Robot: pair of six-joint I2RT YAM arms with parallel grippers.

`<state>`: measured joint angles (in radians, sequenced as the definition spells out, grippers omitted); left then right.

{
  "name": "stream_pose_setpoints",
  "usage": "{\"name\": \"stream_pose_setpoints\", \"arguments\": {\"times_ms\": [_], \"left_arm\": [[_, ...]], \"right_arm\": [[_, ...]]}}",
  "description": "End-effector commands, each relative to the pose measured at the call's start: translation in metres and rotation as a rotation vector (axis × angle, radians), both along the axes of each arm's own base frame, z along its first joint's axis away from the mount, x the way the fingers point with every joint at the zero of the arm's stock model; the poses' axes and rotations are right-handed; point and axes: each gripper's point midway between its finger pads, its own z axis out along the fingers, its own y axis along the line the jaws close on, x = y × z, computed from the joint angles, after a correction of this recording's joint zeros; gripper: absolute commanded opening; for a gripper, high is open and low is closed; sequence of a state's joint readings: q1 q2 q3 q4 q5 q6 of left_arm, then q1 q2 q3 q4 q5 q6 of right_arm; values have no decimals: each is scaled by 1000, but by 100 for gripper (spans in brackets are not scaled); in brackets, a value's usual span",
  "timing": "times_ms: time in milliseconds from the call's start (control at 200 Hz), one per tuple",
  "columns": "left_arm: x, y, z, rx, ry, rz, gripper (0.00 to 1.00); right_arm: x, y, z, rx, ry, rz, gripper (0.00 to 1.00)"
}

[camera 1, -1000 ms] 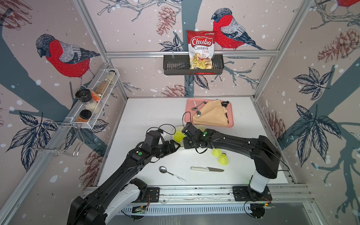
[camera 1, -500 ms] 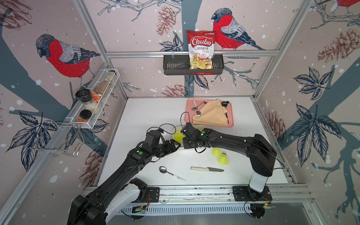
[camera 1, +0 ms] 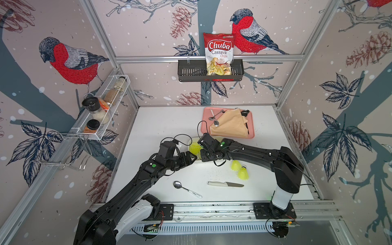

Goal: Put the shuttlecocks into the storage box
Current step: Place the shuttlecock in the storage box.

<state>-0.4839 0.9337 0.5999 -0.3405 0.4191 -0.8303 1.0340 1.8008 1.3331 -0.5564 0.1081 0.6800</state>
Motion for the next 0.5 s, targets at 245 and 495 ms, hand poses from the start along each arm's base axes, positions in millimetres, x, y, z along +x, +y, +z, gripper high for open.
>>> {"name": "stream_pose_setpoints", "arguments": {"times_ms": [245, 495], "left_arm": [[6, -4, 7, -22, -33, -6, 82], [6, -4, 7, -23, -36, -4, 82]], "right_arm": [[13, 4, 0, -17, -20, -9, 40], [17, 5, -2, -28, -16, -18, 37]]}}
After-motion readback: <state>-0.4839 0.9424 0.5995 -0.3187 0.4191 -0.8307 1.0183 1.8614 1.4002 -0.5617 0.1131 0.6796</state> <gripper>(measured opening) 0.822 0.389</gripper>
